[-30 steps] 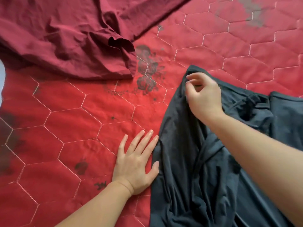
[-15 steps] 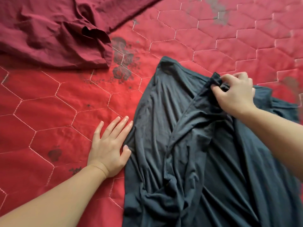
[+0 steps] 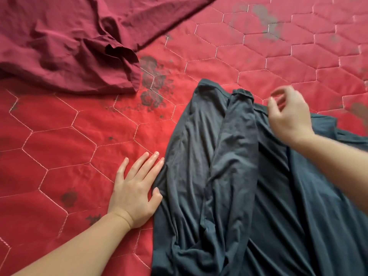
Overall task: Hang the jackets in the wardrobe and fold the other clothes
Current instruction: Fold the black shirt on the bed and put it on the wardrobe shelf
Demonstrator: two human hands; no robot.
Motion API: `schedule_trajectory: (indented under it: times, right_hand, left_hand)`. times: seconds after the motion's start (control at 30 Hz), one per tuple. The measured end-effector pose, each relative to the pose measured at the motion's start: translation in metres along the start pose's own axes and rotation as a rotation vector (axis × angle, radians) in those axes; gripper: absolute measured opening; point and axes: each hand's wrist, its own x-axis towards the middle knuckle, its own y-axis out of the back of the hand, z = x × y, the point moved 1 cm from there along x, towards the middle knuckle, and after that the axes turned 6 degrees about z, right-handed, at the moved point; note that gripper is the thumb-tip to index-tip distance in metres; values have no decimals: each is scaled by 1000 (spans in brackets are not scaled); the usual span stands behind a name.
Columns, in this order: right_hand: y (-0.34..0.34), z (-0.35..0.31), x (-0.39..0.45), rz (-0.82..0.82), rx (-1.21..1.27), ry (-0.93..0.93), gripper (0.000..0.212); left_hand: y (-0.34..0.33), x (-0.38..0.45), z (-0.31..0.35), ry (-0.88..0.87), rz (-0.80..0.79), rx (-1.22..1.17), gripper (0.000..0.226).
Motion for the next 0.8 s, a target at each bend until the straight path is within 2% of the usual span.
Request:
schedule_trajectory:
  times: [0.1, 0.17, 0.23, 0.37, 0.57, 0.67, 0.73, 0.8]
  right_hand:
    - [3, 21, -57, -130, -276, 244, 44]
    - [-8, 30, -82, -286, -406, 210, 58]
    - [-21, 37, -80, -346, -436, 124, 60]
    - [-34, 43, -40, -324, -467, 53, 71]
    - [-39, 35, -22, -291, -419, 18, 56]
    - [-36, 13, -23, -144, -225, -40, 52]
    - [-29, -8, -49, -24, -62, 42, 52]
    - [-22, -27, -95, -28, 23, 191, 55]
  left_hand:
    - [1, -1, 1, 0, 2, -2, 68]
    - [1, -1, 0, -2, 4, -2, 67]
    - [-1, -1, -1, -10, 7, 0, 67]
    - [-5, -1, -3, -13, 24, -2, 63]
    - [-7, -2, -3, -8, 34, 15, 63]
    - [-6, 0, -3, -7, 41, 8, 63]
    - [-5, 0, -2, -2, 52, 8, 63]
    - [-3, 0, -1, 0, 61, 10, 63]
